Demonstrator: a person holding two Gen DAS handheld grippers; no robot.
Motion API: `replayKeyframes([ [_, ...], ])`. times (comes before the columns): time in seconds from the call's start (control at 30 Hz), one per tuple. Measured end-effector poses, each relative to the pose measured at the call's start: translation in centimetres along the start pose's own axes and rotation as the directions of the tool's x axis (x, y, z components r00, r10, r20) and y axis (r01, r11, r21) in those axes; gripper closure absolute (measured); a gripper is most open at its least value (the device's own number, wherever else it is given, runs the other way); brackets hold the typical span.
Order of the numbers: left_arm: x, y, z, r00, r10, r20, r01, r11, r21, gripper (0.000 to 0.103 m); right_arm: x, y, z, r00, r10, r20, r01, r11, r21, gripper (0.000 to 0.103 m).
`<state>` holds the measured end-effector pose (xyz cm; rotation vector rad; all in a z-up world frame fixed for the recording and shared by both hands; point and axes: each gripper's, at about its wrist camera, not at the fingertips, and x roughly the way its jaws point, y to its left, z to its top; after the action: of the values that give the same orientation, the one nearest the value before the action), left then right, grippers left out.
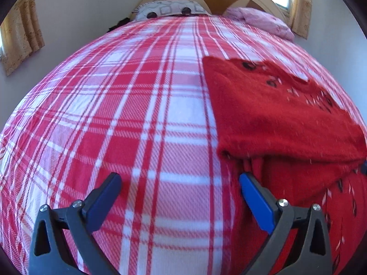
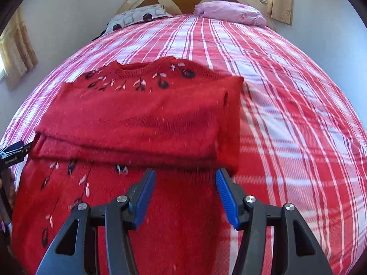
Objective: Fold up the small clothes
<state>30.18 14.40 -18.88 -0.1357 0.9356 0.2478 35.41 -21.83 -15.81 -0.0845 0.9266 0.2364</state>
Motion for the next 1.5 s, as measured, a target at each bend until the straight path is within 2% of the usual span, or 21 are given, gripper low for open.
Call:
replayKeyframes([
  [0.23,-3.3,-0.8,-3.7,0.999,-0.033,-0.008,0.034,0.996,0.084,0.0,-2.0,-0.3,-2.8,0.999,0.017,-0.033,-0.017,1.0,0.013,0.047],
  [0.4,-5.5,-2.5,-6.0,1.0,0.0,0.028,-0.005,0.983,0.181,0.0,-3.9,0.2,-5.3,0.999,0.026,-0.036,-0.026,1.0,-0.002,0.047],
  [0.53,-6.5,-2.9,-7.3,0.999,0.005,0.046,-0.015,0.977,0.214,0.0,-5.4,0.2,-7.5,0.999,0.027,-0.03,-0.027,1.0,-0.009,0.047],
  [1.07,-9.6,-1.5,-11.8,0.998,-0.05,0.042,0.041,0.979,0.202,0.0,-10.8,0.8,-15.8,1.0,0.006,-0.005,-0.006,1.0,0.003,0.047],
  [1.37,-11.1,-0.3,-14.3,0.994,-0.112,0.011,0.108,0.98,0.166,0.0,-12.3,0.8,-18.4,1.0,0.012,-0.003,-0.012,1.0,0.013,0.047],
  [1.5,-11.9,-0.2,-15.3,0.993,-0.114,0.004,0.112,0.979,0.17,0.0,-12.7,0.8,-19.4,1.0,0.014,0.009,-0.014,1.0,0.022,0.047],
])
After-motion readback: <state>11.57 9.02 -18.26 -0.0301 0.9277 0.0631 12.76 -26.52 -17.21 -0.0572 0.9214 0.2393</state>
